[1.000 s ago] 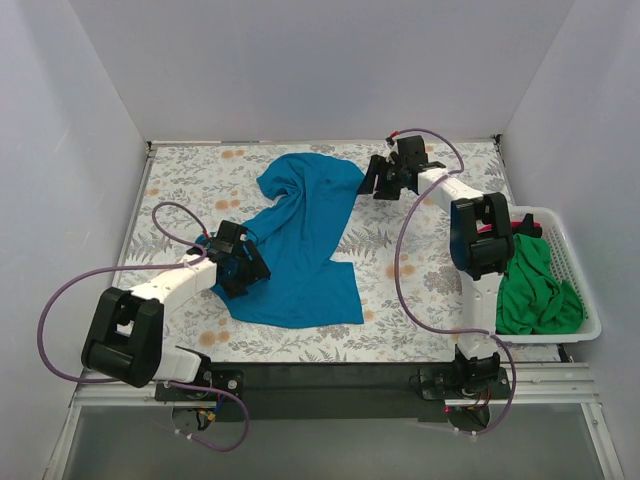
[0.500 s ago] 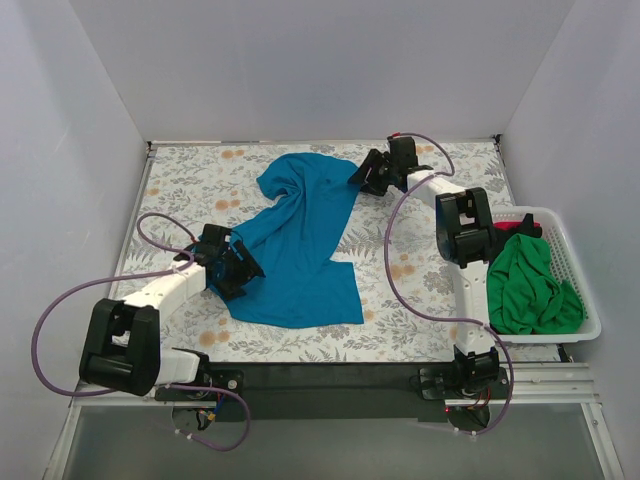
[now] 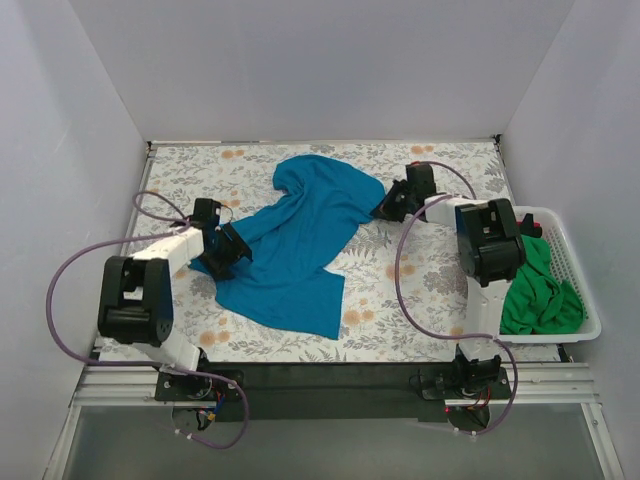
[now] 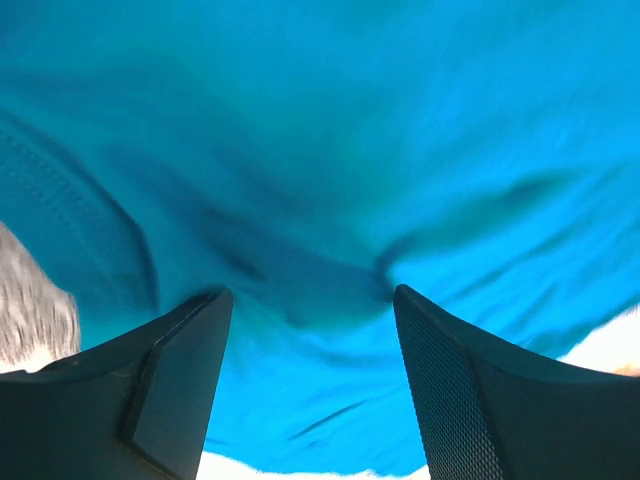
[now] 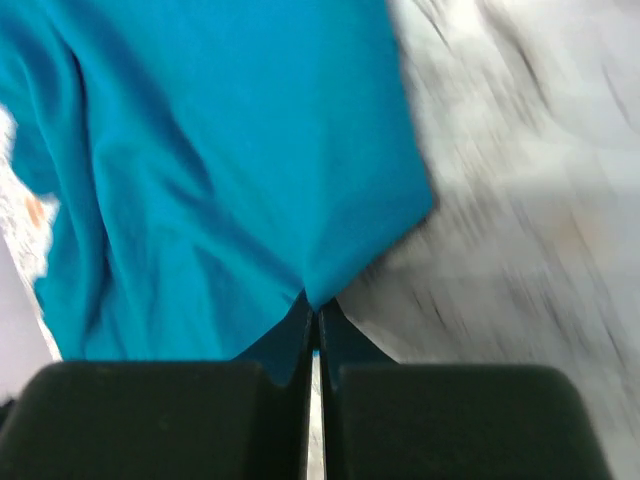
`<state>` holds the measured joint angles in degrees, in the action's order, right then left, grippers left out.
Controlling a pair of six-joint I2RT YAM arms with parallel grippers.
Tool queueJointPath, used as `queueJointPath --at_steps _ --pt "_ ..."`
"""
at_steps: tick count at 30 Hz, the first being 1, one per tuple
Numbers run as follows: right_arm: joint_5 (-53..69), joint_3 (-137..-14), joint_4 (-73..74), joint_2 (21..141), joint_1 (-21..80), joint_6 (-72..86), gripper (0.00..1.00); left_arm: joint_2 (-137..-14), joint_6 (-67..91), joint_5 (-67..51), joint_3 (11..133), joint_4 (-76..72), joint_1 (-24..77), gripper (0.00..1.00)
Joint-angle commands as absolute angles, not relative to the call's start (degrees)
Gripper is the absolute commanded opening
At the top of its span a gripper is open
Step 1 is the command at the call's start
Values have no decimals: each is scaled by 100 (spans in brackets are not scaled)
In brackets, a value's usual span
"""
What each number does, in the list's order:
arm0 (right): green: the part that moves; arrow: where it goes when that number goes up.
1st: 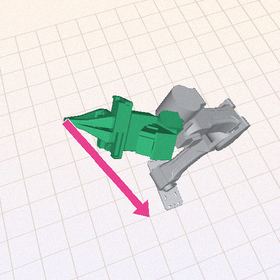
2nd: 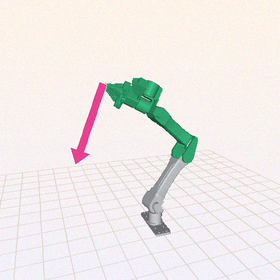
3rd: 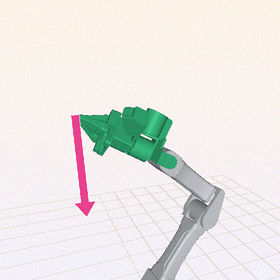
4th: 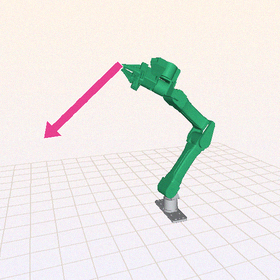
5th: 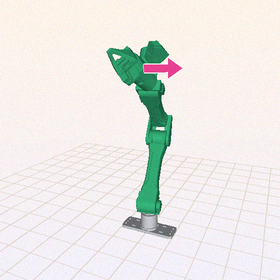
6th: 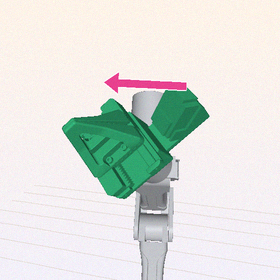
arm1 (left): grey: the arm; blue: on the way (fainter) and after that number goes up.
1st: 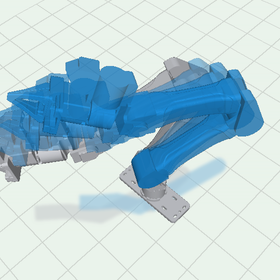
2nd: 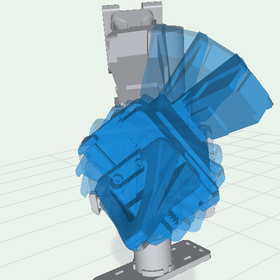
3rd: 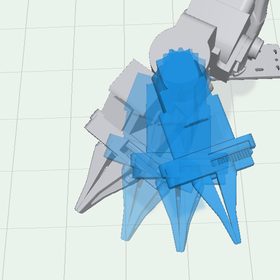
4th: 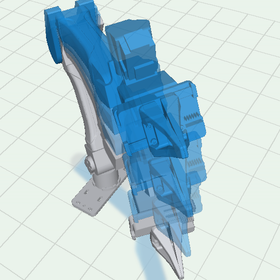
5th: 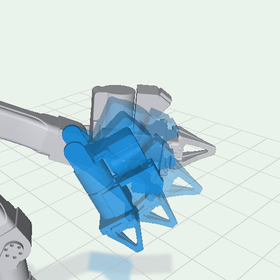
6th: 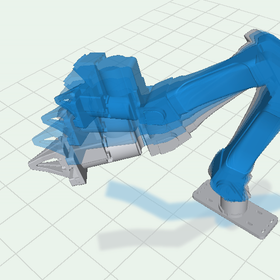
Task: Fold and stack the t-shirts
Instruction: Flatten the tshirt out
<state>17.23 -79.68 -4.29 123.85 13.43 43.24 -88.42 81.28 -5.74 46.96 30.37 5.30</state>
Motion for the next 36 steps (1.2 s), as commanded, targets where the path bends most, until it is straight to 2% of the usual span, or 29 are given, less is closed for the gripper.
queueJointPath --at_steps 1,5,7,10,11,14,17,19,28,31,36 --pt "1538 -6710 -360 11071 1283 4043 1 -10096 7471 641 5096 2918 387 65" --pt "1600 -4831 -308 9855 1345 4096 2 -11107 7155 922 6150 2900 360 66" --pt "1573 -4362 -220 9215 1371 4070 6 -11547 6893 1063 6982 2918 360 67" --pt "1652 -3903 -10 8607 1406 3860 23 -12303 6436 1046 7907 2936 369 71" --pt "1661 -3902 200 8509 1458 3728 39 -12609 6347 924 8519 2944 378 74" --pt "1329 -4323 1077 8113 1494 2966 56 -12718 6091 888 9287 3023 474 80" --pt "863 -4789 1711 7726 1477 2236 57 -12341 6108 940 9177 3059 536 87" --pt "450 -4982 1906 7577 1477 1996 57 -11683 6231 1081 8870 3050 545 88" --pt "334 -5396 2083 7927 1512 1749 54 -9126 7276 1748 6148 3533 309 88" --pt "334 -5502 2083 8041 1556 1679 53 -8763 7470 1820 5487 3516 54 85" --pt "246 -5520 2083 8191 1564 1661 53 -8640 7594 1530 5107 3463 -334 83"
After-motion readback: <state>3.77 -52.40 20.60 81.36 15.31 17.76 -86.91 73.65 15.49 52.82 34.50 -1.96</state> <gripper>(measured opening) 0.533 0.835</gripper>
